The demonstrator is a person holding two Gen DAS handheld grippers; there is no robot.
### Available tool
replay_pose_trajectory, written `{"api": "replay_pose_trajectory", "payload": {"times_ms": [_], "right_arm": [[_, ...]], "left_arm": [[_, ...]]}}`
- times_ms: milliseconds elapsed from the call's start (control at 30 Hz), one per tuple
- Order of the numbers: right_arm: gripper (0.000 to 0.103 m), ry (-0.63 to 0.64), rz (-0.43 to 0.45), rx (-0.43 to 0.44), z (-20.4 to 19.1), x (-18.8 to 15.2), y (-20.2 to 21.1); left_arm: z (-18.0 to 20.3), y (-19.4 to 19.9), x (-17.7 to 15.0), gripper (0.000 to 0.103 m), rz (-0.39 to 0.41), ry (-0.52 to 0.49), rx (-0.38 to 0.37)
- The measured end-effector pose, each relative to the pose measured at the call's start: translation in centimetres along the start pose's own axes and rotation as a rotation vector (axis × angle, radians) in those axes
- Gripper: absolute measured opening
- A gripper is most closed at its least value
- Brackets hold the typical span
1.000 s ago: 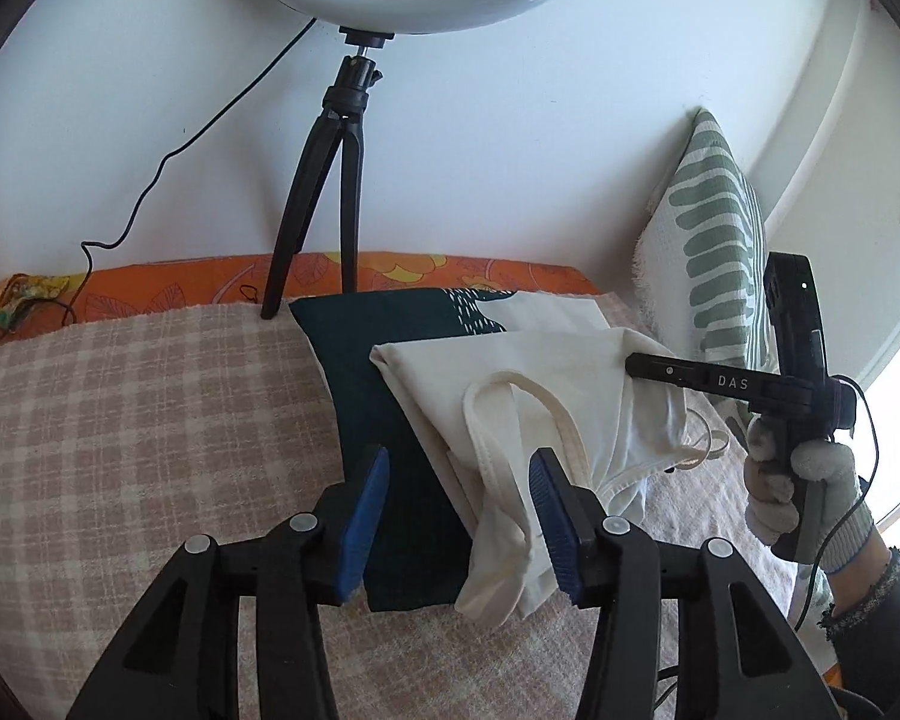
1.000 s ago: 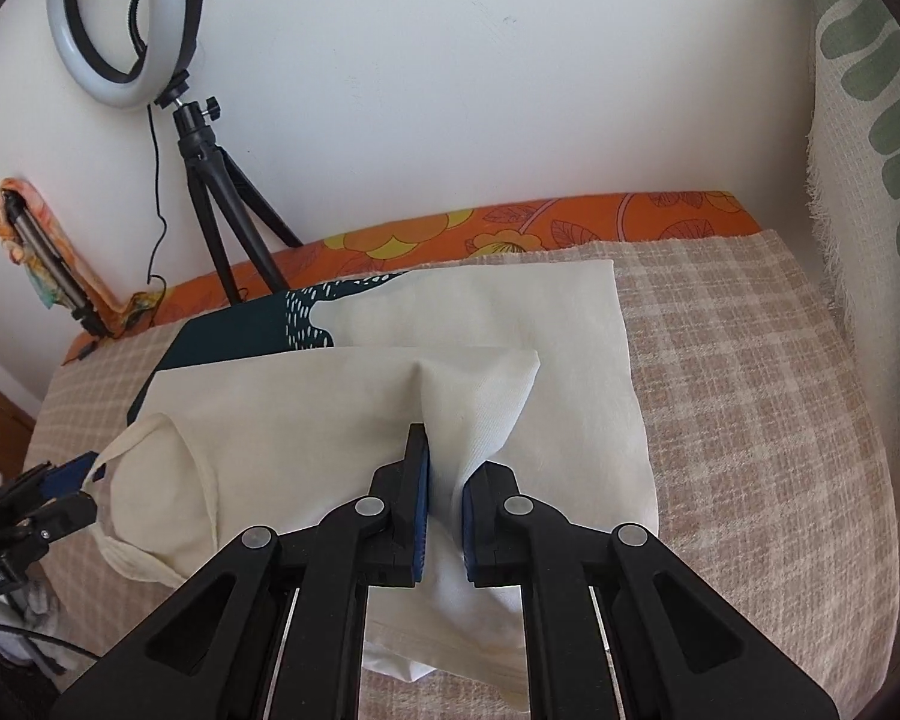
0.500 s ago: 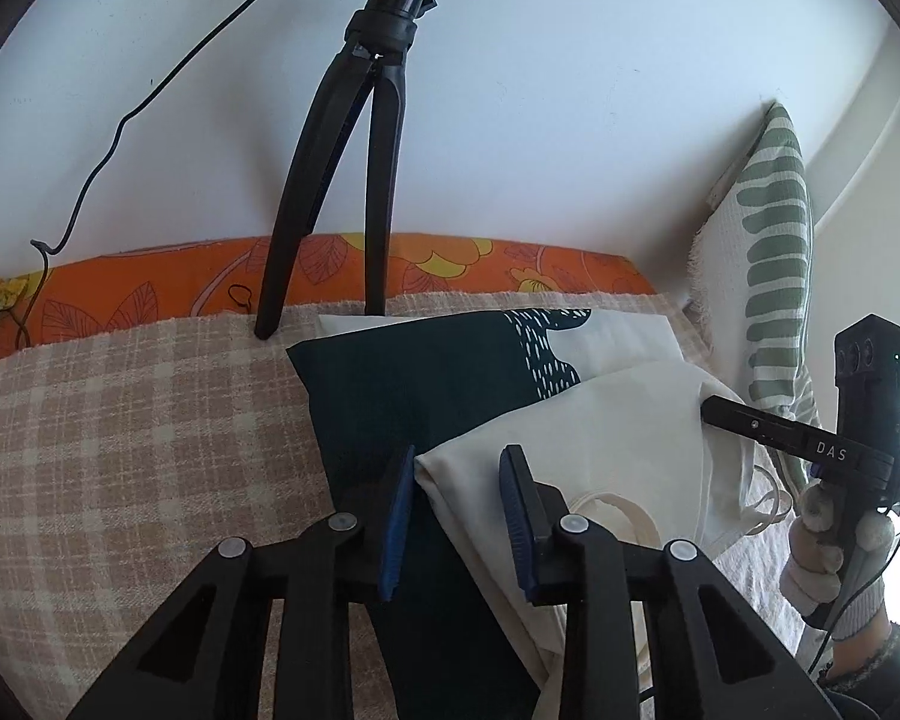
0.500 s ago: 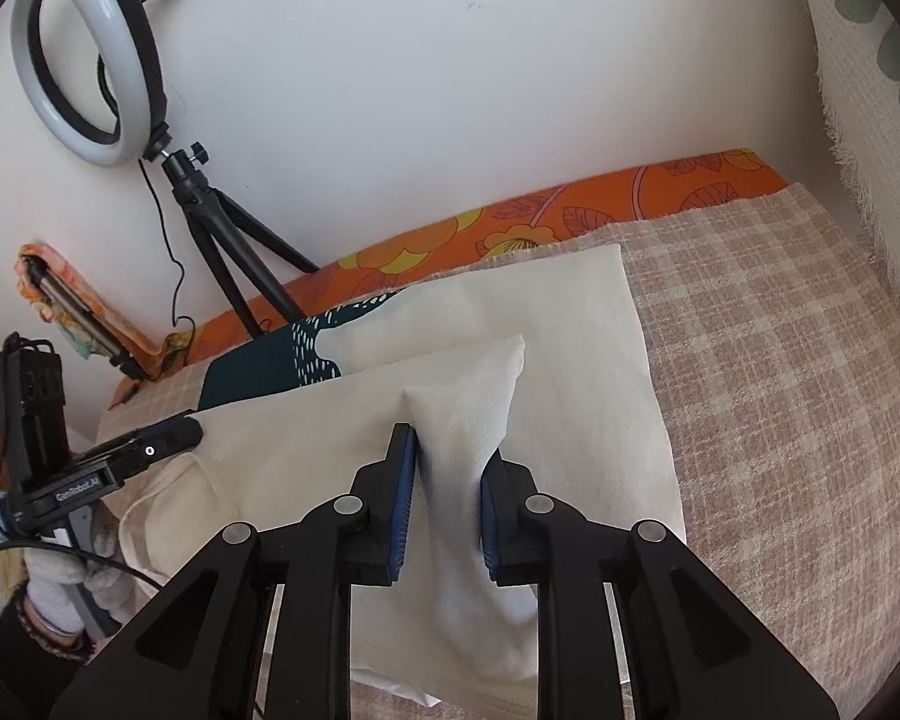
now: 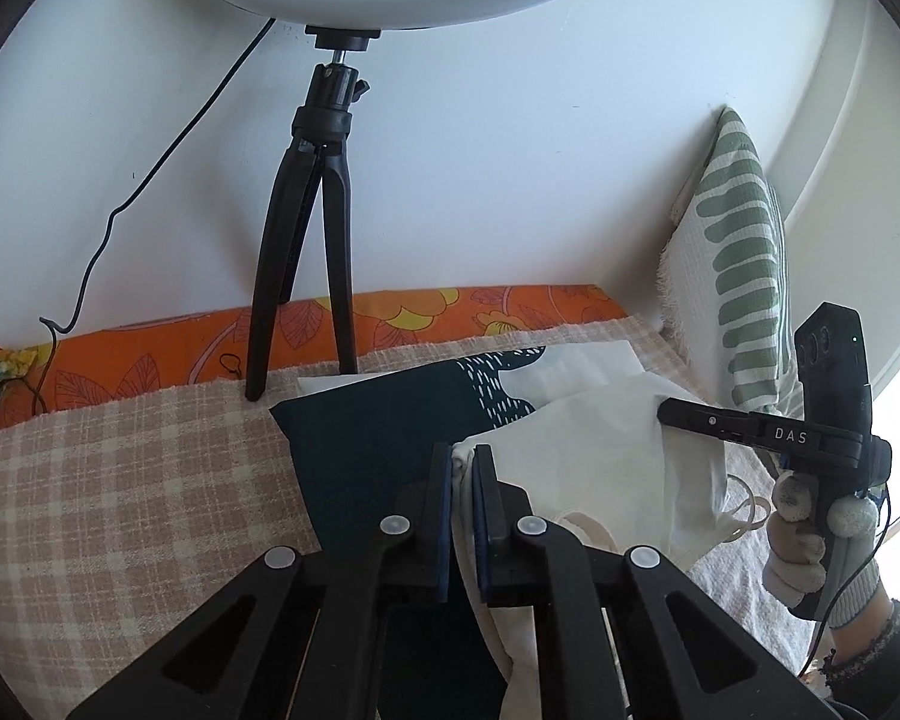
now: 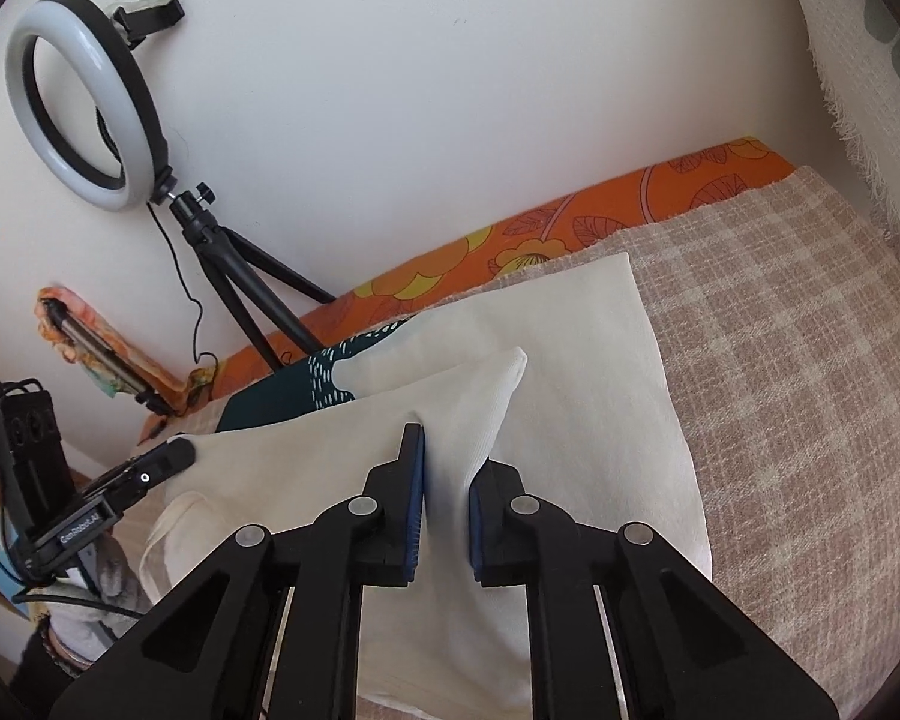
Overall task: Fold small clothes
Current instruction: 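Lower the camisole onto the stack and open both tools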
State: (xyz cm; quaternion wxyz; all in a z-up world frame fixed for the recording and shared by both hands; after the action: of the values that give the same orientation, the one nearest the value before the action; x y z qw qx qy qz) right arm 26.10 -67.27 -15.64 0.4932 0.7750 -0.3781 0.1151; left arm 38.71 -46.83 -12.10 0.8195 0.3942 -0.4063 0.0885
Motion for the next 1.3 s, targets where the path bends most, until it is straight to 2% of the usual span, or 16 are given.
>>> {"api": "replay_pose_trajectory", "payload": {"times_ms": [133, 200, 333, 500, 533, 600, 667, 733, 767, 867, 967, 1100, 1167, 1300], "right_arm": [[0.010, 0.063, -0.002, -0.012, -1.2, 0.9, 1.4], [0.010, 0.112, 0.021, -0.033, -1.6, 1.6, 1.7], [0.009, 0.140, 0.043, -0.111, -1.3, 2.6, -0.1], [0.009, 0.249, 0.010, -0.338, -0.6, 2.4, -3.3], [0.010, 0.256, 0.000, -0.393, -0.2, 2.4, -3.6], [0.010, 0.243, 0.001, -0.436, 0.4, 2.4, -3.5], [0.010, 0.233, 0.016, -0.441, 0.6, 2.4, -2.9], [0.010, 0.225, 0.033, -0.456, 0.5, 2.6, -2.1], [0.013, 0.212, 0.036, -0.448, 0.4, 2.6, -1.7], [0.025, 0.197, 0.059, -0.441, -0.7, 2.7, -0.3], [0.027, 0.201, 0.074, -0.428, -2.4, 2.3, 1.2], [0.029, 0.217, 0.092, -0.427, -4.8, 1.9, 3.4], [0.037, 0.222, 0.111, -0.425, -6.1, 1.6, 4.8], [0.037, 0.239, 0.139, -0.439, -8.7, 0.7, 7.2]], "left_arm": [[0.3, 0.9, 1.9, 0.003, 0.047, -0.015, -0.009], [0.0, 0.3, 2.9, 0.003, 0.069, -0.034, 0.030], [-1.4, -2.7, 3.4, 0.003, 0.047, -0.039, 0.109], [-1.4, -5.6, 2.1, 0.004, 0.021, -0.163, 0.241], [-1.4, -5.8, 1.9, 0.009, 0.012, -0.172, 0.254], [-1.4, -5.3, 1.8, 0.013, 0.023, -0.166, 0.255], [-1.0, -4.2, 1.9, 0.037, 0.052, -0.175, 0.257], [-0.5, -3.1, 2.1, 0.045, 0.067, -0.184, 0.255], [-0.3, -2.6, 2.2, 0.052, 0.069, -0.183, 0.248], [0.7, -1.0, 2.2, 0.061, 0.075, -0.193, 0.225], [1.8, 1.1, 1.8, 0.073, 0.086, -0.210, 0.213], [3.1, 4.2, 1.2, 0.075, 0.100, -0.223, 0.197], [3.6, 5.8, 0.9, 0.077, 0.104, -0.222, 0.187], [4.6, 9.3, 0.2, 0.084, 0.126, -0.229, 0.167]]}}
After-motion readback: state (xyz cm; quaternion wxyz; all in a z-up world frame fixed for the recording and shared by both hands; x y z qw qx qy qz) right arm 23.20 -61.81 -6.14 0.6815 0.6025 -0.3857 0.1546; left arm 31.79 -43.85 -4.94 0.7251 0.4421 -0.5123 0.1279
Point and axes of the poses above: each gripper's, at about its wrist camera, not at the fingertips, and y roughly against the way its jaws point, z to its right, x to its top, the point moved 4 cm from there along -y, roughly the way its jaws point, and after that the axes turned 6 degrees about z, right-handed, at the moved point
